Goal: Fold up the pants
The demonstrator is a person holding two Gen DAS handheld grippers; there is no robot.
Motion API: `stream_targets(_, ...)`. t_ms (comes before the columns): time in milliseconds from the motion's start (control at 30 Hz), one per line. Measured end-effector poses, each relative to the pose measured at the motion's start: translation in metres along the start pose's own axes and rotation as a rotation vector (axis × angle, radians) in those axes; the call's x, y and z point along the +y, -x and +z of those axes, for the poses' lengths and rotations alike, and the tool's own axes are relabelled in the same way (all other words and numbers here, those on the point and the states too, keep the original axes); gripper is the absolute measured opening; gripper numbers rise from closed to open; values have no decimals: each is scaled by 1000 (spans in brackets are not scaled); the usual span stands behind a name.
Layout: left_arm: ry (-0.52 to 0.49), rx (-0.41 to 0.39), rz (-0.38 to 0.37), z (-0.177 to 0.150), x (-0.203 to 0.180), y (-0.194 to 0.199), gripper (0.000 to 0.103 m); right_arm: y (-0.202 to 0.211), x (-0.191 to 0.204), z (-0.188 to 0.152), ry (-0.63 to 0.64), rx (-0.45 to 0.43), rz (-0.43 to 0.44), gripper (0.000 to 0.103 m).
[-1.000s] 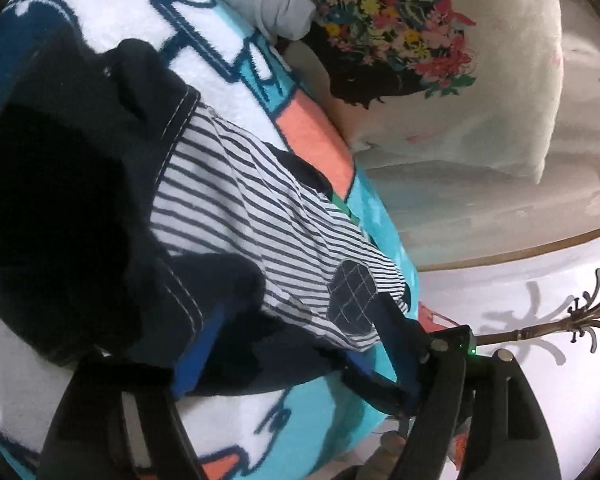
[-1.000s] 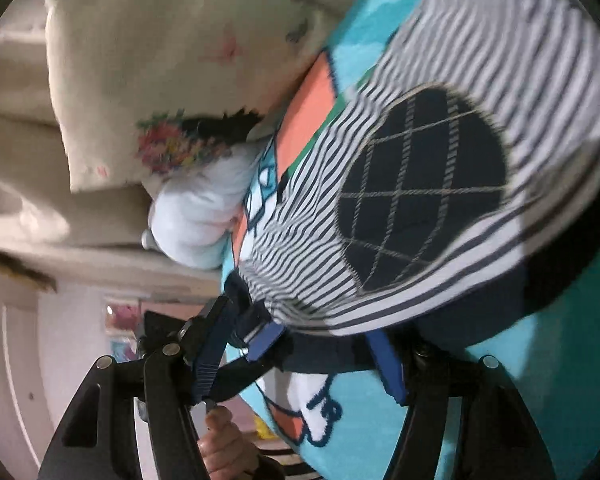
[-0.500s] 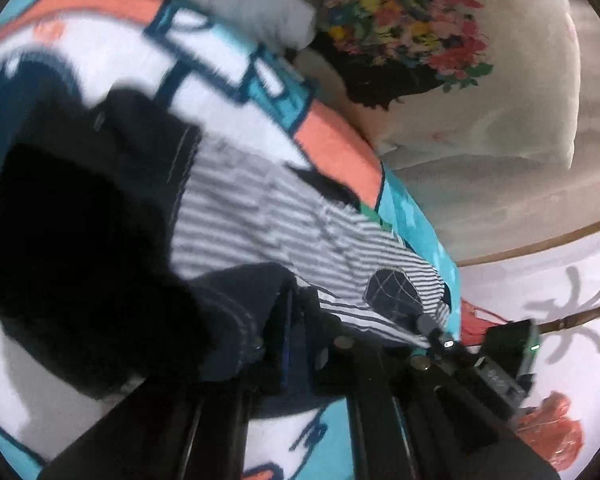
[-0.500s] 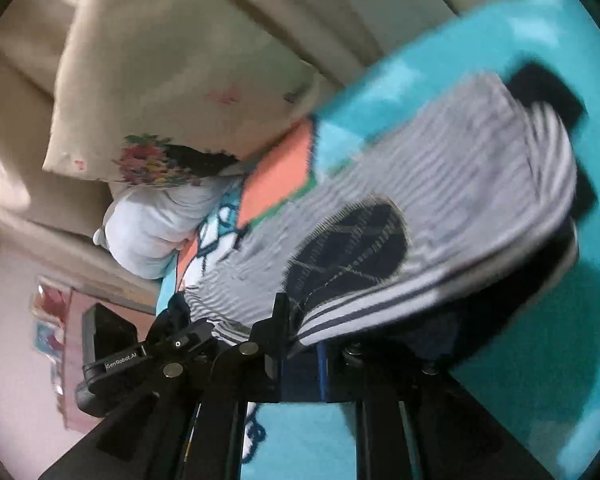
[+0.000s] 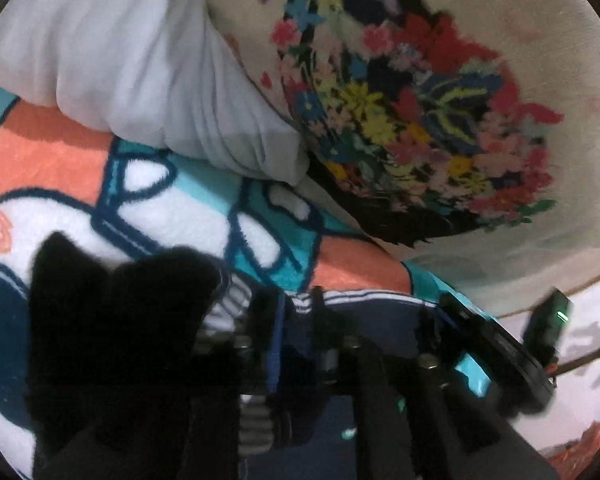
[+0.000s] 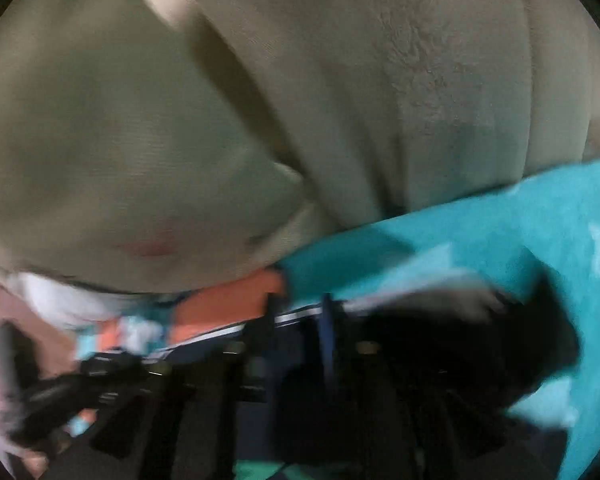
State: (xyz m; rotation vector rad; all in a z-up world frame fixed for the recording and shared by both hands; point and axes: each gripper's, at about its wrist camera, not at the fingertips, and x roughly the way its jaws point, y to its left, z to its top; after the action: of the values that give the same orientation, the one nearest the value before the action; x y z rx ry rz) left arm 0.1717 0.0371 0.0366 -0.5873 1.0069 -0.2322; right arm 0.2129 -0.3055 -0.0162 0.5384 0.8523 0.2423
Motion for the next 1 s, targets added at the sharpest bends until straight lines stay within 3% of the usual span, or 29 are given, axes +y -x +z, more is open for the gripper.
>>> stream_targets(33, -3, -5, -27, -2, 1, 10, 31, 2, -5, 0, -18, -2, 13, 49)
stream_targets(100, -19, -16, -67, -5, 2, 29, 52, 12, -15, 0, -69, 0, 60, 50)
stream_targets(167, -38, -45, -84, -7, 9, 55, 61, 30, -25, -3, -93, -8, 105, 55)
stream_targets(300, -85, -133, 41, -19, 27, 102, 77, 82, -51, -28, -93, -17, 135, 66)
stream_targets(400, -113, -134, 187, -38, 48, 117, 78, 115, -77, -55, -81, -35, 57, 67)
stream_targets(467, -115, -99, 234, -49, 59, 112, 78, 132, -93, -71, -83, -61, 2, 67)
stream_targets(633, -67, 13, 237, -72, 89, 88, 78, 141, -116, -93, -101, -81, -56, 69)
stream_targets(733, -112, -19, 253, -85, 78, 81, 82, 128, -116, -97, -126, -65, -39, 69)
stream_targets(800, -108, -4, 194, -86, 71, 73, 93, 121, -105, -94, -106, -94, -46, 70)
stream_targets(867, -83, -22, 173, -88, 65, 68, 97, 111, -97, -93, -102, -106, -22, 70)
stream_targets(933, -105, -29, 203, -91, 56, 62, 95, 107, -92, -96, -95, -140, -24, 71)
stream_targets(967, -132, -30, 225, -93, 50, 60, 73, 105, -88, -95, -87, -141, -22, 63)
stream_targets(1000, -148, -28, 247, -94, 46, 61, 29, 99, -84, -93, -85, -114, 2, 48)
